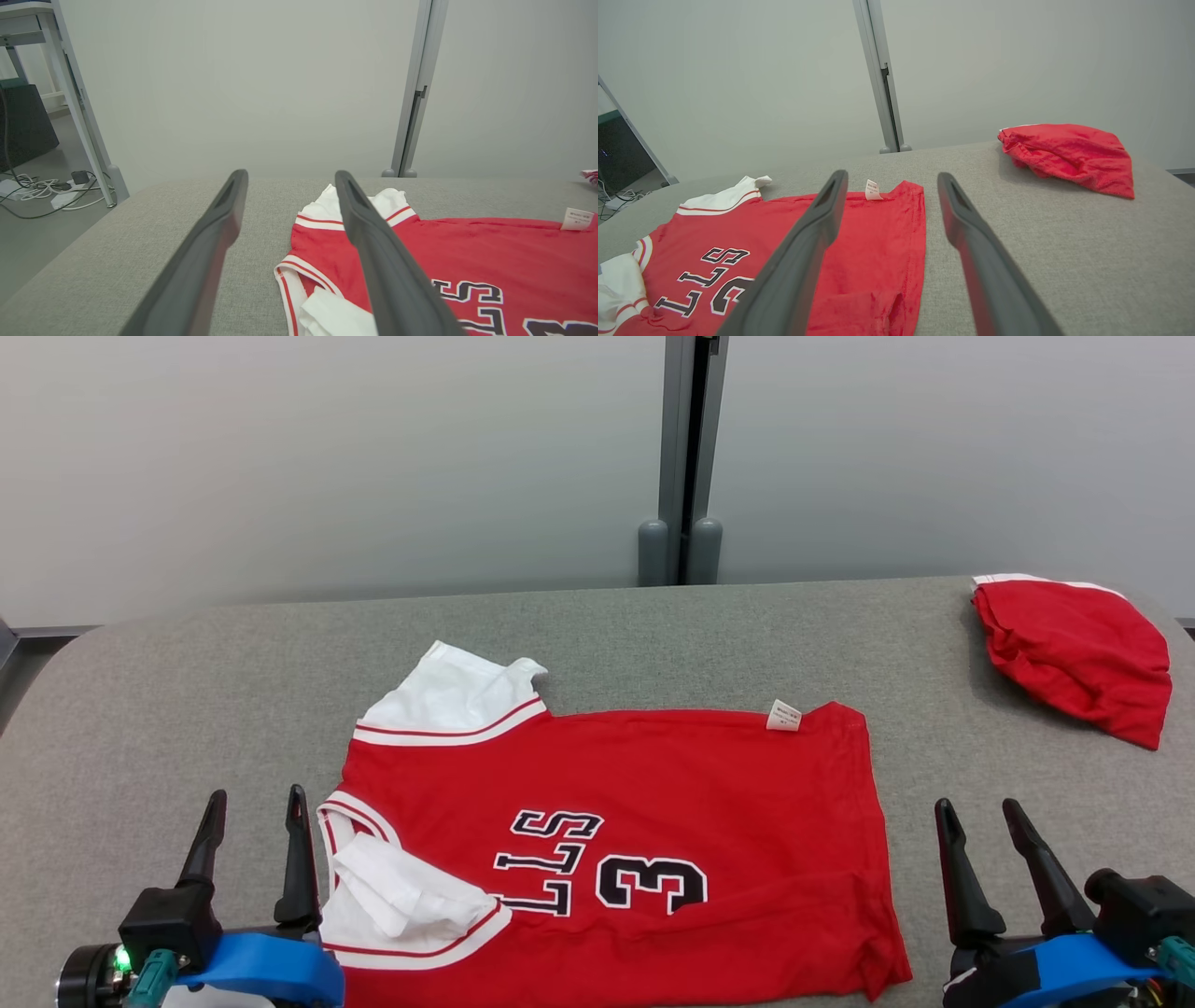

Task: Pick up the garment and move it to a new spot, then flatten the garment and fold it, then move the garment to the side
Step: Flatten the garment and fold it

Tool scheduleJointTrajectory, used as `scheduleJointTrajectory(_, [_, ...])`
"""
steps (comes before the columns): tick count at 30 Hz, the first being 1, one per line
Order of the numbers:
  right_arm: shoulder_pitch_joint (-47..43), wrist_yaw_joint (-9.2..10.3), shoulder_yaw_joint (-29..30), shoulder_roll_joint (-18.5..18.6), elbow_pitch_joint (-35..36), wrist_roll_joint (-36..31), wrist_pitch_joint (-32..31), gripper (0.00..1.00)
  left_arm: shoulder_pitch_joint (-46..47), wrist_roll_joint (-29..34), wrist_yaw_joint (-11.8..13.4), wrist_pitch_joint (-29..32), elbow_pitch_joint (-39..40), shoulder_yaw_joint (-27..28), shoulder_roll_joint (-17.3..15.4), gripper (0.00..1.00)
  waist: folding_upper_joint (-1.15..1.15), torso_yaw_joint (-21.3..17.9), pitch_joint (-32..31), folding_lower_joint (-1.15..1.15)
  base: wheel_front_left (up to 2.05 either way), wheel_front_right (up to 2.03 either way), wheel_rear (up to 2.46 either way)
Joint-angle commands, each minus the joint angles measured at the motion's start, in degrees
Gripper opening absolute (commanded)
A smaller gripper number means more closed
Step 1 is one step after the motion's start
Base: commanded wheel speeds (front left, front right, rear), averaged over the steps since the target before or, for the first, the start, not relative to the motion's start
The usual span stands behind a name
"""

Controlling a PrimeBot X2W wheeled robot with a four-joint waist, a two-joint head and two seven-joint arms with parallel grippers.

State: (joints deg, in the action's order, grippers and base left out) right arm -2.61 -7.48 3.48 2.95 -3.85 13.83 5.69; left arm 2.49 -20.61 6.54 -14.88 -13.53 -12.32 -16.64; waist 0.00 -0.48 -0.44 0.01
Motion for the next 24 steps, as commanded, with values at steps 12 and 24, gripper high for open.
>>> scheduleJointTrajectory(12, [0.9, -0.04, 0.3, -0.1, -1.1, -0.1, -0.2, 1.0, 1.8, -0.7, 0.2, -0.1, -1.1, -0.2, -0.4, 1.0, 0.0, -0.1, 0.4, -0.01, 0.0, 0.0, 0.0])
scheduleJointTrajectory(24, [14.2, -0.04, 0.5, 3.3, -1.5, -2.5, -4.9, 1.0, 18.6, -0.4, -4.1, 4.2, -2.9, 0.0, -4.9, 1.0, 0.0, -1.3, 7.4, -0.01, 0.0, 0.0, 0.0])
